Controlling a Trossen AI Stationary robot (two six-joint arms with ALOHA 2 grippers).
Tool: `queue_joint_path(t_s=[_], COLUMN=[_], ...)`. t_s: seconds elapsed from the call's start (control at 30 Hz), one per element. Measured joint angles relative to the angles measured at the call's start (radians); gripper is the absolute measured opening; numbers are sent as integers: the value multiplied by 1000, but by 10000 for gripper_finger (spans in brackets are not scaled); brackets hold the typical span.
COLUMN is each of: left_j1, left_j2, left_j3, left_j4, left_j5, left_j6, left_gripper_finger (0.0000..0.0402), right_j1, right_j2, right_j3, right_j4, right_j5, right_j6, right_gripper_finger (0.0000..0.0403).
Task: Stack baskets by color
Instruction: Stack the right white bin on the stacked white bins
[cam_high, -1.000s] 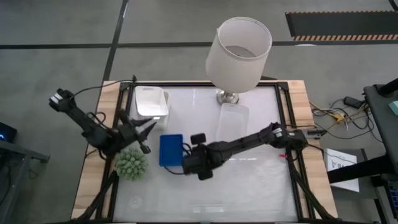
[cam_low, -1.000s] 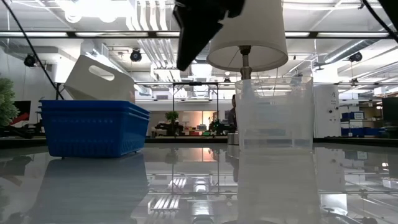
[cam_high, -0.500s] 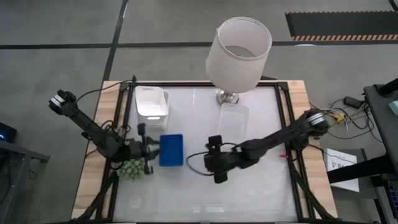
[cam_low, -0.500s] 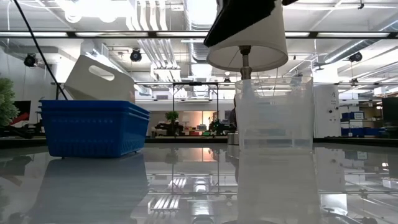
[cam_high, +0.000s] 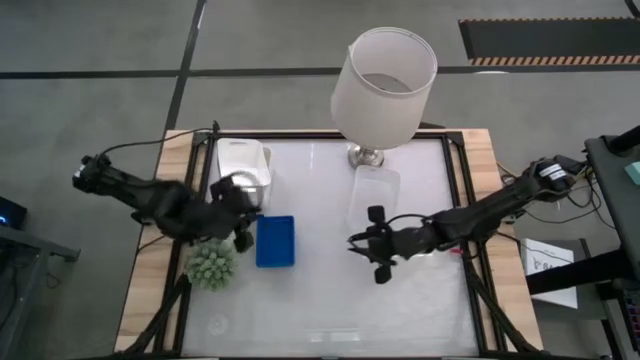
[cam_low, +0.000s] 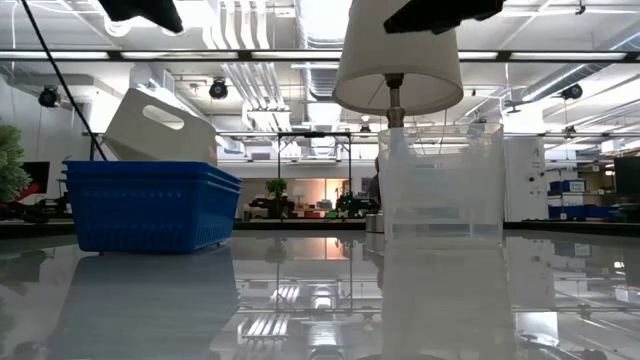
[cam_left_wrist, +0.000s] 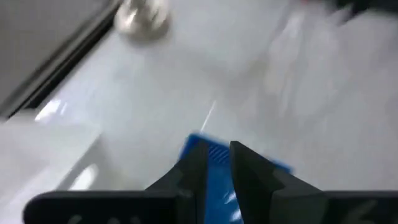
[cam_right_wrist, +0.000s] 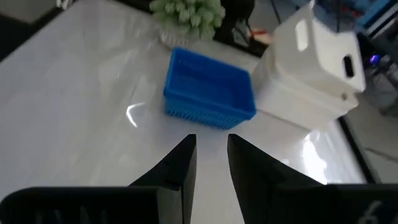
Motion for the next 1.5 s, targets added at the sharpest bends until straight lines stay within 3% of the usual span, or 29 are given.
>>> queue_joint_path(t_s=[0.17, 0.27, 0.37, 0.5, 0.57, 0.8, 1.0, 1.23, 1.5], left_j1=[235, 351, 406, 407, 408, 408, 412, 462, 502], left_j2=[129, 205, 267, 298, 301, 278, 273, 273, 274], left_j3=[159, 214, 236, 236, 236, 237, 231, 169, 108], left_j4=[-182, -283, -395, -498, -509, -511, -495, -421, -400], left_j5=[196, 351, 404, 353, 310, 305, 187, 179, 180], left_j6=[74, 231, 485, 650, 653, 657, 701, 752, 752], left_gripper_finger=[51, 53, 64, 88, 105, 182, 231, 221, 156], right_j1=[0, 0, 2, 5, 4, 4, 4, 4, 4], right_j2=[-71, -93, -107, -104, -103, -102, -102, -102, -102], right_j3=[-39, -44, -44, -46, -46, -46, -46, -46, -46], right_j4=[24, 20, -2, -43, -45, -55, -55, -55, -59], right_j5=[0, 0, 0, -1, -1, 0, 0, 0, 0], right_j6=[-66, -73, -41, -33, -34, -40, -58, -57, -31], right_gripper_finger=[84, 84, 84, 84, 84, 84, 84, 84, 84])
